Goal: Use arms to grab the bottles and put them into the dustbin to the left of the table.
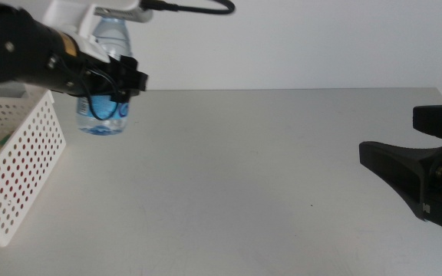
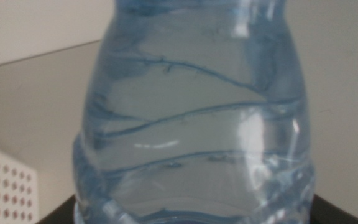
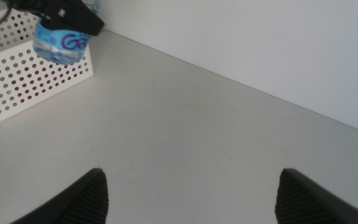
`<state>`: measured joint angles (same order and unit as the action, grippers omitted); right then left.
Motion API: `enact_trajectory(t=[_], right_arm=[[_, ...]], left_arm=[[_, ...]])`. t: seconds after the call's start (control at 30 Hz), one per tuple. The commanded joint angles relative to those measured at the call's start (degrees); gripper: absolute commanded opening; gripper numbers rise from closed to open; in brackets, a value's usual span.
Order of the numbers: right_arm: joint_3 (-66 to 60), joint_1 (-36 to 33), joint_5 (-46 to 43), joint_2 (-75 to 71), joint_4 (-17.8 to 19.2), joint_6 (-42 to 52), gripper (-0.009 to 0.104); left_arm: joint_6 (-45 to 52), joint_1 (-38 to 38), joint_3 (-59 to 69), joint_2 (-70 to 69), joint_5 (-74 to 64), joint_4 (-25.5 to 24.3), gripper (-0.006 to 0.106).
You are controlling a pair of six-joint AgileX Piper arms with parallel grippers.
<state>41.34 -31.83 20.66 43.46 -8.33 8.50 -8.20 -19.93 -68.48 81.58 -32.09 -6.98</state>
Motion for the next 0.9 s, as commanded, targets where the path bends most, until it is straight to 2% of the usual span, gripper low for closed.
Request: enact_trajectory(t=[0.0, 0.13, 0.4, 0.57, 0.87], right_arm=[[2.18, -0.29, -3.82, -0.37, 0.12, 0.70, 0.075], [2.18, -0.29, -3.82, -0.37, 0.12, 0.70, 0.075], [2.18, -0.29, -3.82, -0.37, 0.12, 0.70, 0.075], [2.18, -0.29, -3.82, -0.37, 0.12, 0.70, 0.075], [2.18, -0.29, -3.82, -0.37, 0.12, 0.70, 0.075]], left_arm=[[4.20, 4.08, -7.05, -2.66, -6.50, 2.77, -0.002], [12.87, 12.89, -13.16, -1.43, -17.87, 6.02, -0.002], [19.66, 28.40, -27.17, 4.44, -34.72, 8.07, -0.002], [26.09, 32.63, -29.85, 9.35, -37.80, 9.68, -0.002], [26.29, 36.08, -29.85, 19.75, -37.28, 9.28, -0.002]])
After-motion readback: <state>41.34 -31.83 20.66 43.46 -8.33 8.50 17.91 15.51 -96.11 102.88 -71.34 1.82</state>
